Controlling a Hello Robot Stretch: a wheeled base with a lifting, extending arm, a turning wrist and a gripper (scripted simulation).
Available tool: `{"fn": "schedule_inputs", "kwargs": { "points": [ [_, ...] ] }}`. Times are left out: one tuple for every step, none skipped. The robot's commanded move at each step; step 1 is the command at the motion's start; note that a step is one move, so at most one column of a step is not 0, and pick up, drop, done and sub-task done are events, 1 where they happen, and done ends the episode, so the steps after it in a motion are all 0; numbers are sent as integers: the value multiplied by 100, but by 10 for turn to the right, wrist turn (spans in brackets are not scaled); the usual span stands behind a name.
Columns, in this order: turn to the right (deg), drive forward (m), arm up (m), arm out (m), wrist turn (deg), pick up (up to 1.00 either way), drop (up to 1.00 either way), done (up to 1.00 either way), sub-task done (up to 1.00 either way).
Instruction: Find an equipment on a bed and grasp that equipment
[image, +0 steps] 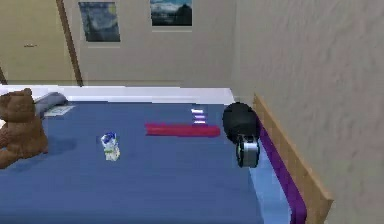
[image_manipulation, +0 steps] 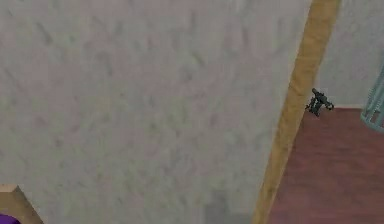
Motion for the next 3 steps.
{"fn": "schedule_inputs", "kwargs": {
  "points": [
    [-450, 0, 0, 0, 0, 0, 0, 0, 0],
    [-390, 0, 0, 0, 0, 0, 0, 0, 0],
    [0, 100, 0, 0, 0, 0, 0, 0, 0]
  ]
}}
